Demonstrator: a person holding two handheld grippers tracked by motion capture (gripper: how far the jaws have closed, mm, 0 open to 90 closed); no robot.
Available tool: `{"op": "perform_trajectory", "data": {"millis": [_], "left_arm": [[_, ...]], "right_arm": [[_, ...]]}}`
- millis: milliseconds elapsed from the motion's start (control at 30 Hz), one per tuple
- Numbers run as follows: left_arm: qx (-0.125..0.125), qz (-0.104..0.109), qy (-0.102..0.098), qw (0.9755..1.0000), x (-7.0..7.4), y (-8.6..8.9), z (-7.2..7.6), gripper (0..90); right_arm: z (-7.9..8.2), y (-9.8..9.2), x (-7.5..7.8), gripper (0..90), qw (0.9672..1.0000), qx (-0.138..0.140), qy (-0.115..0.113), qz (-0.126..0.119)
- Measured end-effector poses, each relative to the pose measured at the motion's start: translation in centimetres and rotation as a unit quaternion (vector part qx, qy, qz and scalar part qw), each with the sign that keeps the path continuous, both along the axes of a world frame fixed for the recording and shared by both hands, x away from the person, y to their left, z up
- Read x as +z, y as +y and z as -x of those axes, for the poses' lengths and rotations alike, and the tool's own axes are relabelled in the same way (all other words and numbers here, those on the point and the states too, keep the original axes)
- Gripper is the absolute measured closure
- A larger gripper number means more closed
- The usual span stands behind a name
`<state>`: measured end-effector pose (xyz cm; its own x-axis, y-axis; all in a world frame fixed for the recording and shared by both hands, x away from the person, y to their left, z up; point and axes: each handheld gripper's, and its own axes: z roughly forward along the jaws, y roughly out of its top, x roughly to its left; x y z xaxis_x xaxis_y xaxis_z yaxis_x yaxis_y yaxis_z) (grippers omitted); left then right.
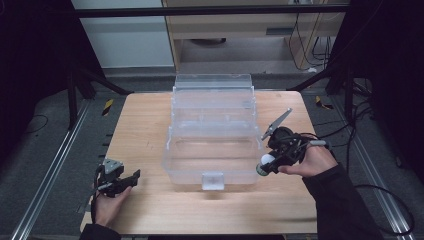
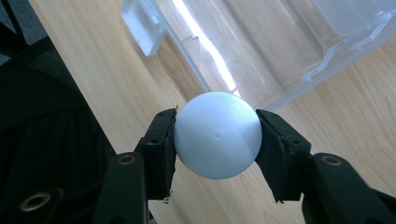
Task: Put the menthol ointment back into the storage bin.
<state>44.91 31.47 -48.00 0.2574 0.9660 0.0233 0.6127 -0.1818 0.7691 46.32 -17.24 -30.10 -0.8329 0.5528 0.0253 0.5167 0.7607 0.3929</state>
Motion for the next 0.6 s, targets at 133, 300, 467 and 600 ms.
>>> {"op": "perform_trajectory", "data": {"millis": [133,300,467,600], "left_arm": [[0.0,0.0,0.002,1.0,0.0,0.0,-0.1,34.1],[0.001,0.0,0.001,1.0,0.0,0.1,-0.1,34.1],[0.001,0.001,0.001,1.0,0.0,0.1,-0.1,34.2],[0.0,0.0,0.001,1.0,0.0,0.1,-0.1,34.1]], "right_arm": [[-0.7,0.5,0.2,50.6,1.0,0.0,0.0,-0.003],[-2.1,1.3,0.0,50.6,1.0,0.003,-0.005,-0.002],[-3.3,2.1,-0.7,50.5,1.0,0.008,-0.006,0.001],[-4.1,2.5,-1.4,50.5,0.9999,0.011,-0.01,0.009]]}}
